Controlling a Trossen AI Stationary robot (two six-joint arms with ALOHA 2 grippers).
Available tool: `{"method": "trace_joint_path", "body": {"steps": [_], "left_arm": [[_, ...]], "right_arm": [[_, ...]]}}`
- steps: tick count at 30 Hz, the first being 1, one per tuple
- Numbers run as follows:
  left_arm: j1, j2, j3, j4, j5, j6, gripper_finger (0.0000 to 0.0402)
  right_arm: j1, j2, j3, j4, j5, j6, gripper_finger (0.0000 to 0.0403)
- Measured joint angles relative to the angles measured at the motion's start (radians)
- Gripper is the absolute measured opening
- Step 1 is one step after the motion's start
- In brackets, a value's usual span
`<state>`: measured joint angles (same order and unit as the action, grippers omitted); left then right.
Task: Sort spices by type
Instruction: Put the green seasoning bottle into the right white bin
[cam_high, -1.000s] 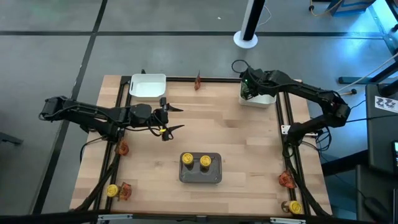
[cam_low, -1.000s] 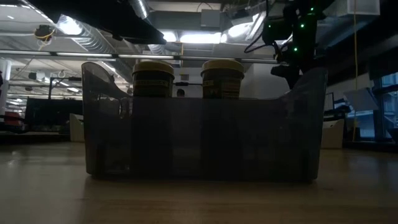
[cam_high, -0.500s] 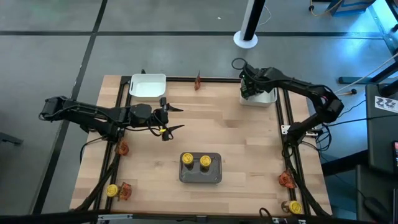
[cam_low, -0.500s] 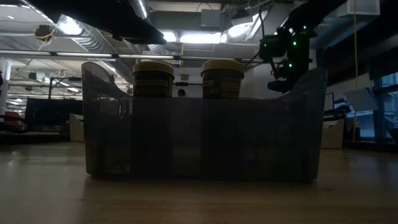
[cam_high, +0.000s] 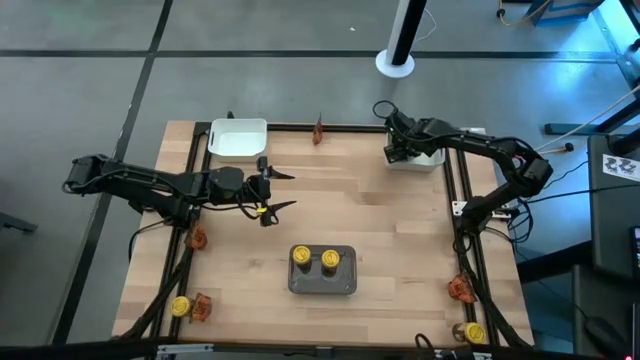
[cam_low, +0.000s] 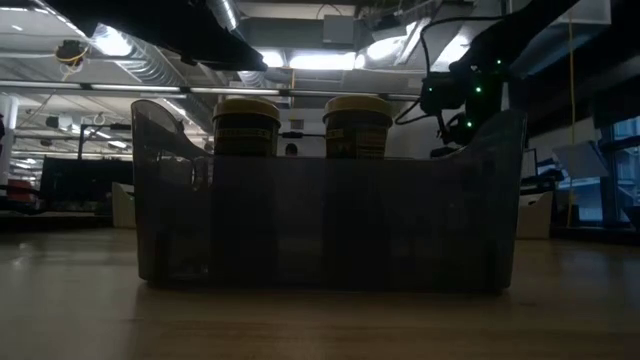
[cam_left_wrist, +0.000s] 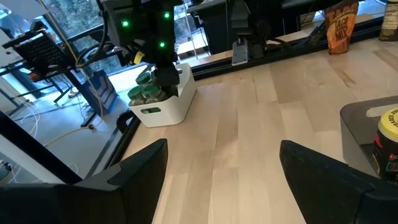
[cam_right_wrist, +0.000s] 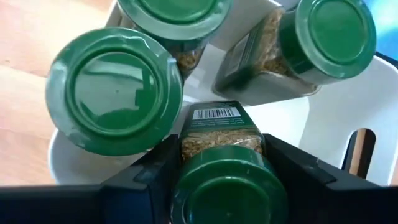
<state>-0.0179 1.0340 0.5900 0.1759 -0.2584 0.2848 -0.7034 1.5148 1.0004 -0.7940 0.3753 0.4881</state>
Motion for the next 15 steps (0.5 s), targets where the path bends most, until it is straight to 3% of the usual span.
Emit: {"method": "trace_joint_path", "body": {"steps": [9,15], "left_arm": [[0.000,0.000,0.000,0.000,0.000,0.000,0.0294],[0.000,0.000,0.000,0.000,0.000,0.000,0.0294]], "right_arm": [[0.001,-0.003,-0.022,0.037,0.007,-0.010,0.0209],[0.001,0.002,-0.026,0.038,-0.006,-0.022,0.0245]]}}
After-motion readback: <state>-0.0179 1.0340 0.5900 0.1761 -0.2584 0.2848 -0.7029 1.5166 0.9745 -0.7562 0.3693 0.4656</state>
